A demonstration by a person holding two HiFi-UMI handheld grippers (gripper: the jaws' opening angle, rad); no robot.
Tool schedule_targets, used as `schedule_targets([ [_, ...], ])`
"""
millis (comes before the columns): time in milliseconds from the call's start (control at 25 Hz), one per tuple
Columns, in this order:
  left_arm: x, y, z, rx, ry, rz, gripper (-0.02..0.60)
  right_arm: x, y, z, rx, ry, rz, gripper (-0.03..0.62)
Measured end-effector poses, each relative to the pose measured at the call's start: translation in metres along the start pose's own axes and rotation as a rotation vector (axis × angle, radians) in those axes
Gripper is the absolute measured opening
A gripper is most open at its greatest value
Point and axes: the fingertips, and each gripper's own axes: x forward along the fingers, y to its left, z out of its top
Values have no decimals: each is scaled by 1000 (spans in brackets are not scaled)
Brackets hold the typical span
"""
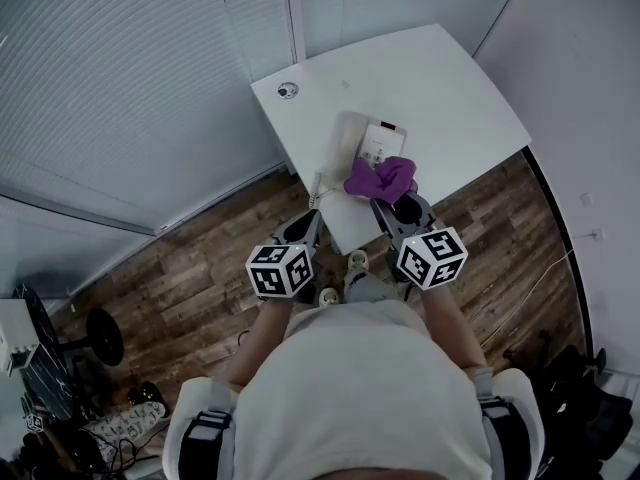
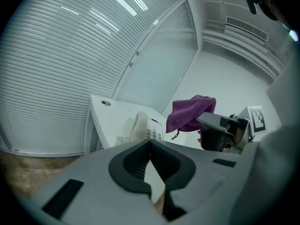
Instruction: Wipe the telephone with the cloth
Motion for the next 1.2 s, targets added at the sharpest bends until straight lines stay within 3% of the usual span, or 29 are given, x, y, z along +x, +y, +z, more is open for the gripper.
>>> schedule_targets([
  [680,66,4,38,4,5,84,20,86,-94,42,-56,30,12,120],
  [1200,80,19,50,-25,-7,129,20,162,-123,44,-104,86,5,120],
])
